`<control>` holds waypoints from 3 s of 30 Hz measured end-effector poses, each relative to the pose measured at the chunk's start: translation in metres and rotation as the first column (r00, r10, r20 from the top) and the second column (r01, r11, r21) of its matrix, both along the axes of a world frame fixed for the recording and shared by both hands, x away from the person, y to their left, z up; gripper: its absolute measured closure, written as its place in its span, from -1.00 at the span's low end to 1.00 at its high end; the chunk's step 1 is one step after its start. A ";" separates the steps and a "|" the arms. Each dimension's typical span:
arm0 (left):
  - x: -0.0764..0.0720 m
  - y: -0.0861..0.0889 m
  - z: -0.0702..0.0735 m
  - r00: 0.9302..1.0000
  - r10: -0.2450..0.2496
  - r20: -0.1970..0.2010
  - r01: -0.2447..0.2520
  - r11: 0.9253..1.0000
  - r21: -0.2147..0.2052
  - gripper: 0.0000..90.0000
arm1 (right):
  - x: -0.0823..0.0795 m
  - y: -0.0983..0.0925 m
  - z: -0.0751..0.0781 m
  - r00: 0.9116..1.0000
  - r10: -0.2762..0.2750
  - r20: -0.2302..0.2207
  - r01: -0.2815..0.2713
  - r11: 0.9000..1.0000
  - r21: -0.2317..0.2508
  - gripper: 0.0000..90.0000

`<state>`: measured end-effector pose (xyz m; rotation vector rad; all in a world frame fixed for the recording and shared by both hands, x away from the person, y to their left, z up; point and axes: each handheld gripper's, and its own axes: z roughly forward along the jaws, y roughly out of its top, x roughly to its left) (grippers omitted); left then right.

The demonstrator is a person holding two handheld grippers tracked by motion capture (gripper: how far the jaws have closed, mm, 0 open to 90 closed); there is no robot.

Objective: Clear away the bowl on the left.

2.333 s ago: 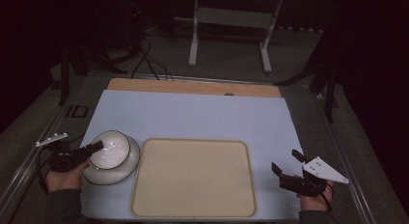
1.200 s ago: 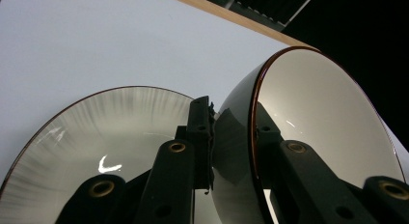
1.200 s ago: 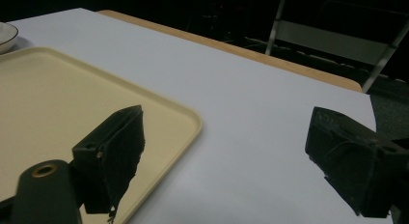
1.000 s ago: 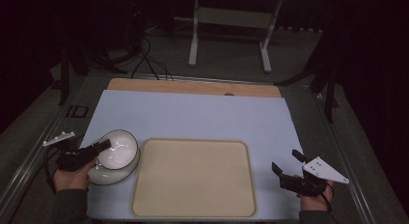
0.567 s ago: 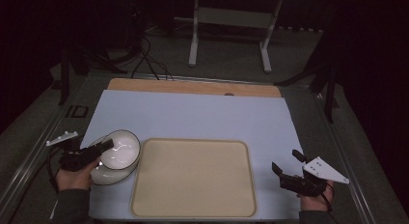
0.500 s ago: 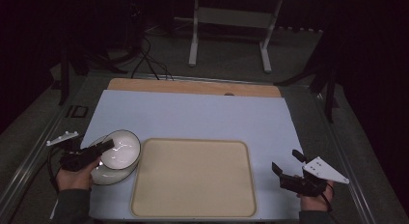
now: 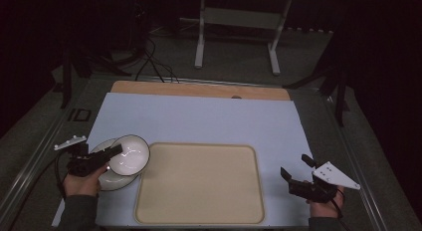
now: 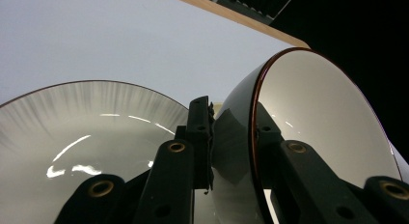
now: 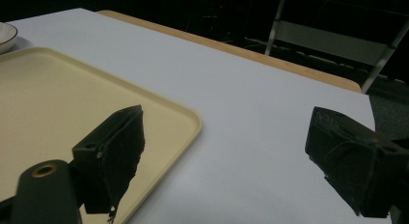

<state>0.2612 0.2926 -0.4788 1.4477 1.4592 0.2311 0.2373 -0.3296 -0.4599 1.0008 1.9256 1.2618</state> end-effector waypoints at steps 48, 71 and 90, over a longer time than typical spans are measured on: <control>0.004 -0.040 0.000 0.996 -0.092 -0.001 0.092 0.996 -0.006 0.71 | 0.000 0.000 0.000 1.000 -0.003 -0.002 0.003 1.000 0.002 -0.70; 0.006 -0.054 0.000 0.993 -0.121 -0.005 0.121 0.993 0.009 0.71 | 0.000 0.000 0.000 1.000 -0.003 -0.003 0.003 1.000 0.002 -0.70; 0.010 -0.070 -0.003 0.987 -0.159 -0.020 0.159 0.987 0.023 0.71 | 0.000 0.000 0.000 1.000 0.000 -0.008 0.000 1.000 0.000 -0.70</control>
